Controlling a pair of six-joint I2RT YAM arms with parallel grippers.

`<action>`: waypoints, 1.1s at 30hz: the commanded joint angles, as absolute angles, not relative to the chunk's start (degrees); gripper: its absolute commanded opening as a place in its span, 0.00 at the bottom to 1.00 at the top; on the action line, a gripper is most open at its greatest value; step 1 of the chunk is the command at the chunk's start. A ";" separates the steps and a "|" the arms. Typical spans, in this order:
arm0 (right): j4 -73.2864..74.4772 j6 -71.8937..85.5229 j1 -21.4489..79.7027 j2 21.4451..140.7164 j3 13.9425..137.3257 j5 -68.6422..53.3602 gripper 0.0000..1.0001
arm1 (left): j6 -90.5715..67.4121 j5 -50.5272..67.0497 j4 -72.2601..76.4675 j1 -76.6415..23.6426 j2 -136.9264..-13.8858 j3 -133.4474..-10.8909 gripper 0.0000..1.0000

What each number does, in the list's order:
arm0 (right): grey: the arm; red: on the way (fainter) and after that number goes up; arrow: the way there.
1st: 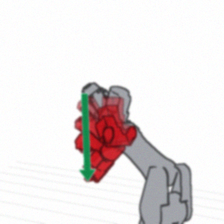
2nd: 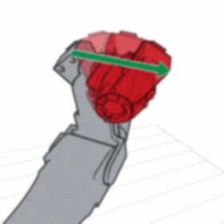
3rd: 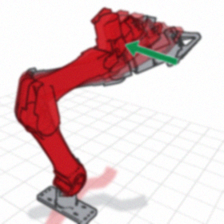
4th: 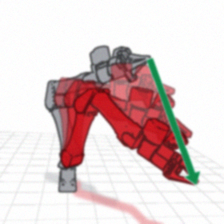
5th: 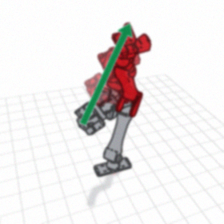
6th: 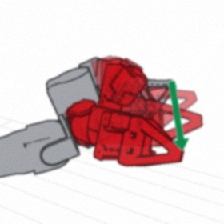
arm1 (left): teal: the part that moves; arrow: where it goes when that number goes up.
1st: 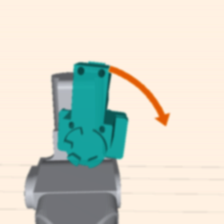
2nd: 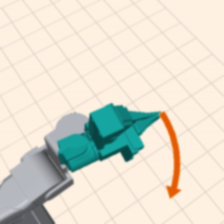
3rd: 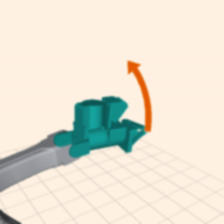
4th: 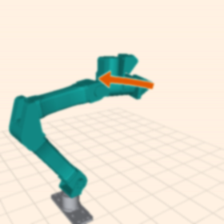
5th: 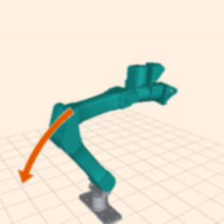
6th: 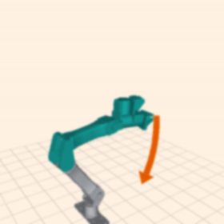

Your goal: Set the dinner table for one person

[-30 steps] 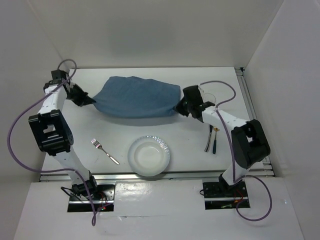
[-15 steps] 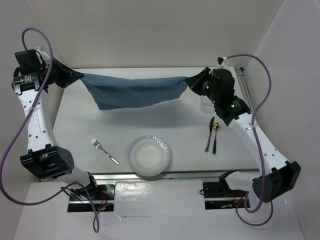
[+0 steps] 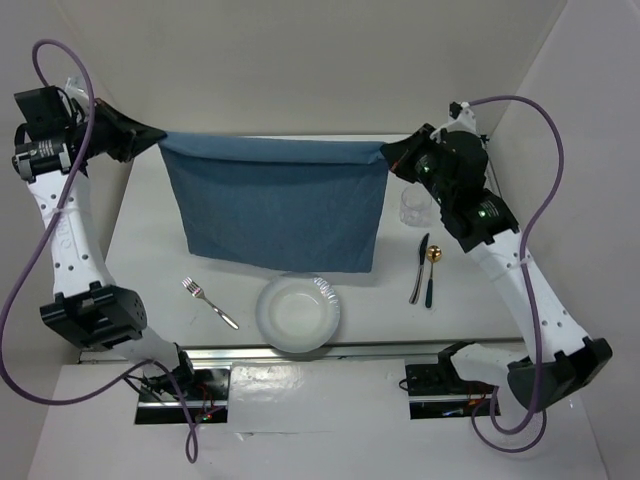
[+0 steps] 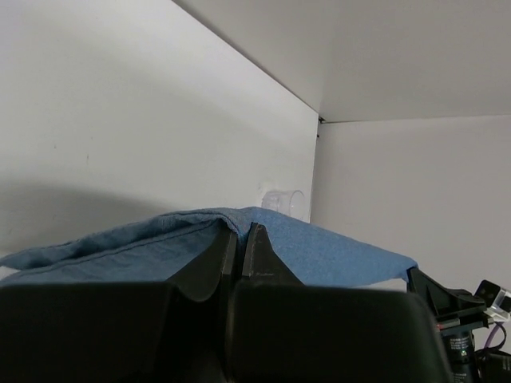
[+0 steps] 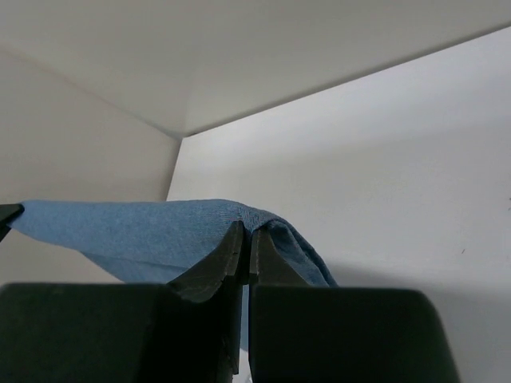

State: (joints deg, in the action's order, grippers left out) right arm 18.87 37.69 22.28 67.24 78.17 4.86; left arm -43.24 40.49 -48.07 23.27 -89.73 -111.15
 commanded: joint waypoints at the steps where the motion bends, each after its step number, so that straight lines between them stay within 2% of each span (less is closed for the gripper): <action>1: 13.20 34.63 19.71 73.97 84.44 7.65 0.00 | -43.78 39.22 -42.80 21.28 -96.65 -116.17 0.00; 4: 7.93 34.10 16.45 77.86 86.13 3.00 0.00 | -43.77 37.71 -41.58 18.99 -102.02 -120.66 0.00; 9: 2.73 34.72 10.56 87.97 94.90 -1.92 0.00 | -45.61 38.93 -41.04 16.27 -115.29 -138.47 0.00; 14: 0.79 35.24 8.53 91.40 97.47 -5.10 0.00 | -48.25 40.25 -35.51 15.73 -118.13 -138.09 0.00; 17: 0.79 35.24 8.00 90.09 93.45 -5.10 0.00 | -46.86 39.56 -34.98 15.73 -115.50 -133.26 0.00; 20: 0.26 36.47 8.00 86.41 84.57 -5.10 0.00 | -44.22 38.24 -35.51 15.73 -111.20 -123.35 0.00; 21: 0.26 37.43 8.00 84.31 82.20 -5.10 0.00 | -43.51 38.23 -33.68 15.73 -106.40 -114.09 0.00; 26: -2.20 39.46 8.88 77.62 63.48 -8.09 0.00 | -39.65 34.20 -30.76 15.73 -93.27 -88.10 0.00; 27: -2.72 39.46 9.57 76.48 60.93 -8.09 0.00 | -37.90 34.19 -30.76 16.25 -91.69 -84.67 0.03; 28: -2.20 39.46 9.58 74.29 58.56 -8.09 0.00 | -36.84 33.23 -30.76 16.26 -90.36 -78.98 0.21; 29: -1.41 39.46 10.10 73.40 54.79 -8.61 0.00 | -35.78 32.53 -31.81 16.26 -88.79 -77.10 0.33; 31: 1.82 38.16 10.63 70.94 52.04 -8.61 0.50 | -31.67 29.21 -36.54 16.26 -88.77 -75.42 0.62; 32: 3.24 38.14 11.33 70.32 50.64 -7.66 0.66 | -30.77 27.35 -38.91 16.26 -88.77 -76.02 0.76; 33: 4.47 37.27 11.95 69.62 50.63 -6.95 0.83 | -29.89 25.77 -42.50 16.26 -90.42 -76.81 0.78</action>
